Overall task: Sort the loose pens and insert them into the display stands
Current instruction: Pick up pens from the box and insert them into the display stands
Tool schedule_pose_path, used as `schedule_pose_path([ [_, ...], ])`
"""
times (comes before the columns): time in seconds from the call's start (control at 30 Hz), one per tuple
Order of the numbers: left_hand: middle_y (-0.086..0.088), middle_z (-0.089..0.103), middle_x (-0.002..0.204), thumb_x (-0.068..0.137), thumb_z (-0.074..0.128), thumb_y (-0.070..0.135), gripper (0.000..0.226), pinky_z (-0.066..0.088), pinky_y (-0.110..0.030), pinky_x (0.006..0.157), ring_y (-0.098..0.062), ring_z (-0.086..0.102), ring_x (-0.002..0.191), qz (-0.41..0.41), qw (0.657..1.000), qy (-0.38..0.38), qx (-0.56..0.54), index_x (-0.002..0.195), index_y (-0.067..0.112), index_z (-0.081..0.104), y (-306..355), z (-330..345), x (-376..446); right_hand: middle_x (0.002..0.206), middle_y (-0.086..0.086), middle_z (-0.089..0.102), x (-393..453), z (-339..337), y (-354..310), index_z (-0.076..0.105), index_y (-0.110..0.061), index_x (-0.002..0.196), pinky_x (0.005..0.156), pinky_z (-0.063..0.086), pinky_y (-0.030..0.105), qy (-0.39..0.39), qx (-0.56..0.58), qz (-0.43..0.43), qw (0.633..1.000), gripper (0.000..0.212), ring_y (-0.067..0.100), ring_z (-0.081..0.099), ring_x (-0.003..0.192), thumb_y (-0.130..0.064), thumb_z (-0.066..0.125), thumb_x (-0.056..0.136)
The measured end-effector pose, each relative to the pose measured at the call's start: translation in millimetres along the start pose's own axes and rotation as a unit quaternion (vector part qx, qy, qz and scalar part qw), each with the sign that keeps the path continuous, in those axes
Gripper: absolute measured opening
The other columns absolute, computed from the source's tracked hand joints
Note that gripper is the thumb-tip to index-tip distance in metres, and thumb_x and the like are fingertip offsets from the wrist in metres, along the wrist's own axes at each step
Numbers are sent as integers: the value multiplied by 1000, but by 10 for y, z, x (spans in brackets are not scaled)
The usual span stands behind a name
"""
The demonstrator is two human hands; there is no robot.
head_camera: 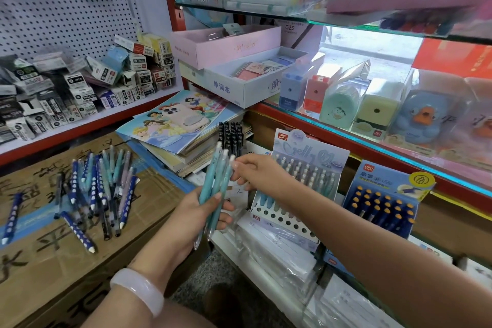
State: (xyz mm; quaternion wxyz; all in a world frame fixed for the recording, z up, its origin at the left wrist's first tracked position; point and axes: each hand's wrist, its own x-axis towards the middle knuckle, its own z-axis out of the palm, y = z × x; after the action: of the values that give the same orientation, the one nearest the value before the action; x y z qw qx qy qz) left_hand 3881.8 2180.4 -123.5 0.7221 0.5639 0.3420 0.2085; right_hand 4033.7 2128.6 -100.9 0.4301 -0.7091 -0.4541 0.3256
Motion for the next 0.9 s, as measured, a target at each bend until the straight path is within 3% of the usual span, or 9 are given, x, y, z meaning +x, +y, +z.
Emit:
schedule_pose_path([
  [0.27, -15, 67, 80, 96, 43, 10, 13, 57, -28, 59, -18, 67, 59, -13, 1000, 14, -23, 99, 6, 55, -16, -15, 13, 81, 2, 65, 23, -12, 14, 57, -14, 87, 73, 52, 25, 36, 81, 25, 996, 11, 11, 60, 73, -18, 51, 95],
  [0.4, -14, 63, 82, 98, 41, 11, 13, 56, -24, 49, -20, 62, 60, -26, 998, 51, -10, 103, 7, 52, -25, -40, 20, 86, 7, 64, 8, -212, 14, 54, -10, 94, 73, 53, 24, 97, 105, 23, 990, 7, 14, 61, 77, -16, 50, 95],
  [0.5, -11, 60, 77, 98, 42, 14, 14, 49, -21, 42, -14, 55, 50, -20, 997, 64, 33, 105, 9, 53, -54, -62, 22, 85, 6, 62, -37, -419, 30, 54, -9, 96, 74, 53, 26, 158, 91, 3, 983, 8, 13, 59, 76, -16, 50, 95],
  [0.67, -6, 55, 68, 98, 44, 16, 12, 32, -16, 36, -7, 38, 40, -2, 994, 68, 88, 99, 14, 55, -77, -50, 36, 77, -5, 59, -129, -695, 210, 53, -14, 101, 68, 45, 19, 249, -49, -28, 967, 12, 6, 59, 72, -24, 52, 94],
  [0.9, -5, 55, 67, 98, 43, 17, 13, 31, -17, 38, -7, 37, 40, 6, 992, 51, 111, 98, 14, 56, -85, 0, 27, 70, -2, 56, -401, -915, 532, 53, -13, 92, 63, 43, 21, 277, -170, -51, 944, 5, 8, 49, 64, -17, 56, 91],
])
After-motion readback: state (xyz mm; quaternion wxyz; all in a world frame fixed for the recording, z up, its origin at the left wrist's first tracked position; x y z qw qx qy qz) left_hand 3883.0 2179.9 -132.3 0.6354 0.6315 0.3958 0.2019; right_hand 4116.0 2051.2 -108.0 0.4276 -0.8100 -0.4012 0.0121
